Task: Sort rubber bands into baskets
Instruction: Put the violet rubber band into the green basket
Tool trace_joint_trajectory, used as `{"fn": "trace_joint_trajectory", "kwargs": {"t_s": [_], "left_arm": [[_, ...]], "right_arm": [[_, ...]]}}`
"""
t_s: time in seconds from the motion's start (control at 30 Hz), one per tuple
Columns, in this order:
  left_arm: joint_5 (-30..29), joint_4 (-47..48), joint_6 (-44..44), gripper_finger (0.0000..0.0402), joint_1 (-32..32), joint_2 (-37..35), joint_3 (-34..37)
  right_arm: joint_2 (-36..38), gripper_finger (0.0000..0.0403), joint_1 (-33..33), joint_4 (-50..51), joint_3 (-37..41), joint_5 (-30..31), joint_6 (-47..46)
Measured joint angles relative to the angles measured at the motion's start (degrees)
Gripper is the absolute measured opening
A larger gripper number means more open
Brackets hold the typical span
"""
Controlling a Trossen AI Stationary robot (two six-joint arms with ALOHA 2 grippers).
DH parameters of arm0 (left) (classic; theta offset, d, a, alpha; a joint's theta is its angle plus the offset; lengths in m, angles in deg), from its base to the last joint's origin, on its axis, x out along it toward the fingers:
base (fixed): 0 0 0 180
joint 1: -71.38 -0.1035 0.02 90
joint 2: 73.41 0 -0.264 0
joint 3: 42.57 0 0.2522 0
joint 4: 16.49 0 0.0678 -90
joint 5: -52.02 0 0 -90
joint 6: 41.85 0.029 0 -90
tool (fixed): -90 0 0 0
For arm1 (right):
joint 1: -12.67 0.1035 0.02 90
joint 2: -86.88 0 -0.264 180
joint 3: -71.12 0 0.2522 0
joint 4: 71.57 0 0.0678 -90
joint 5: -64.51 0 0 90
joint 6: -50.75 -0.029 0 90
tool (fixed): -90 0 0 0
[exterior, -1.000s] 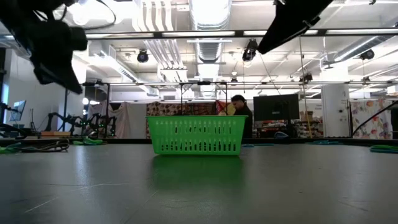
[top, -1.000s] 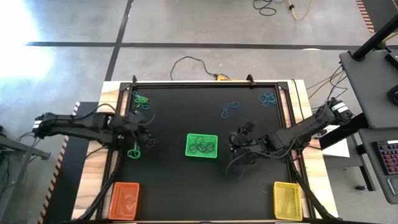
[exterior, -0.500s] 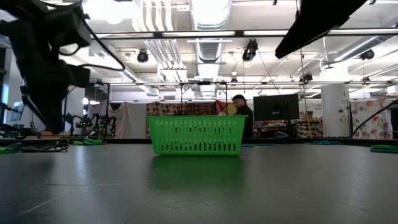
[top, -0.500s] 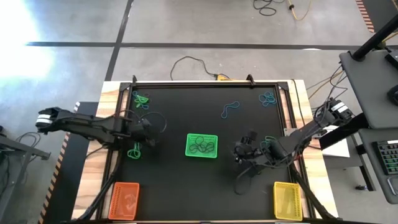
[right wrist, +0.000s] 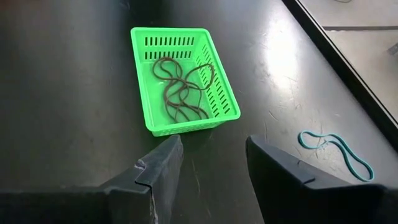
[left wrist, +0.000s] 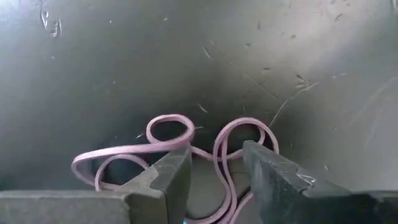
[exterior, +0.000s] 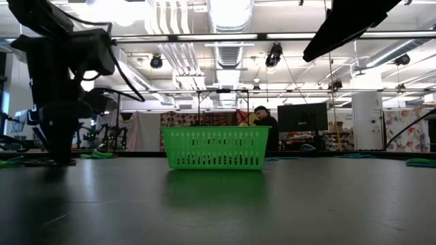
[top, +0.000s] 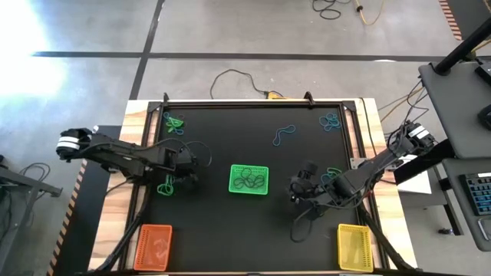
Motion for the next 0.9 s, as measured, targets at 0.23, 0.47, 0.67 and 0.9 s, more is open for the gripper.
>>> {"fn": "trace_joint_trajectory", "kwargs": {"t_s": [0.23, 0.47, 0.67, 0.9], "left_arm": [[0.0, -0.8, 3.6, 0.0095, -0.3, 3.4, -2.6], [0.0, 2.5, 7.5, 0.0008, -0.3, 4.5, -8.1], [-0.1, 3.1, 11.4, 0.0002, 1.0, 3.4, -14.4], [0.0, 10.2, 13.1, 0.0, 2.7, 3.3, -18.6]], "right_arm": [[0.0, 0.0171, 0.0, 0.0, 0.0, 0.0, 0.4], [0.0, 0.0174, 0.0, 0.0, 0.0, 0.0, 1.1], [0.0, 0.0171, 0.0, 0.0, 0.0, 0.0, 1.5], [0.0, 0.0173, 0.2, 0.0, 0.0, -1.0, 0.2]]}}
